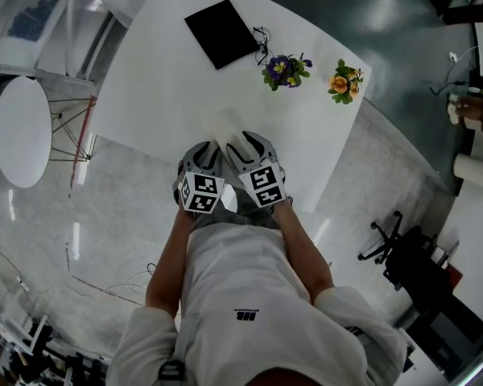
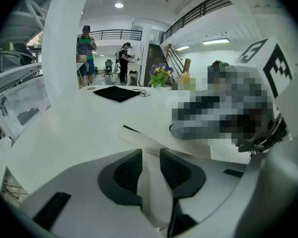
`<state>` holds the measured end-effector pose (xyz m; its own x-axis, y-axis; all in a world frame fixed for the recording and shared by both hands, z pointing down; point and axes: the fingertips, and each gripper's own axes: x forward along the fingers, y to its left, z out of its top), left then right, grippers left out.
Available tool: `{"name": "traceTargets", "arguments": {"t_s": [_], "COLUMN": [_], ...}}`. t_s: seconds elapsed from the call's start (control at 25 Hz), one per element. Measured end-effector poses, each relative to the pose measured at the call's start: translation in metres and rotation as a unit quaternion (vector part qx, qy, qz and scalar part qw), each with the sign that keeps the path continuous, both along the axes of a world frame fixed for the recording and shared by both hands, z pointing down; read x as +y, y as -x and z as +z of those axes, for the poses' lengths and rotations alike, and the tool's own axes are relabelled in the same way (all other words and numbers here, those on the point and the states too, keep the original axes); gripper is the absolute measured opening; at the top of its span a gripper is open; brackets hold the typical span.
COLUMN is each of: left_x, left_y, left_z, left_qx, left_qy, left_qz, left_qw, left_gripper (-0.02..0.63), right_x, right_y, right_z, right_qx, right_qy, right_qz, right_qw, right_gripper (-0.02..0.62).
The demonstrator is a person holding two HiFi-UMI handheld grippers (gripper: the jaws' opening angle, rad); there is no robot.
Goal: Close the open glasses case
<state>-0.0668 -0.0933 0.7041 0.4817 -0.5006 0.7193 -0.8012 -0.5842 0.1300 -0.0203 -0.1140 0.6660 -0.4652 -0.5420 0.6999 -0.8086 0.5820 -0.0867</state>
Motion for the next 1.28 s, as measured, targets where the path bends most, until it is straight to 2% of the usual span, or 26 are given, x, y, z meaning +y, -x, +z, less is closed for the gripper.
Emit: {"name": "traceTargets", "arguments": {"t_s": [0.4, 0.56, 0.96, 1.28], "left_x": [0.001, -0.003, -0.025, -0.034], "left_y": [0.007, 0.012, 0.023, 0.022], "left_z": [-0.004, -0.016, -0.083, -0.143], "left_qx": [0.006, 0.013, 0.041, 0.058], "left_qy": [-0.008, -0.021, -0.093, -0.151], "left_qz": [0.006, 0.006, 0.006, 0.012], "left_qw": [0.9999, 0.9997, 0.9948, 0.9868], "left_gripper": [0.133, 0.135, 0.140, 0.140], "right_x": [0.003, 0.002, -0.007, -0.005], "right_y": [0.000, -0.005, -0.015, -0.020], "right_z": [0.000, -0.010, -0.080, -0.129], "right_qx": [0.014, 0.014, 0.002, -0.003], "right_qy": [-0.010, -0.023, -0.093, -0.125], "right_qz": [0.016, 0.036, 0.072, 0.083], "right_qw": [1.000, 0.999, 0.993, 0.989], "right_gripper": [0.219, 0.219, 0.218, 0.218]}}
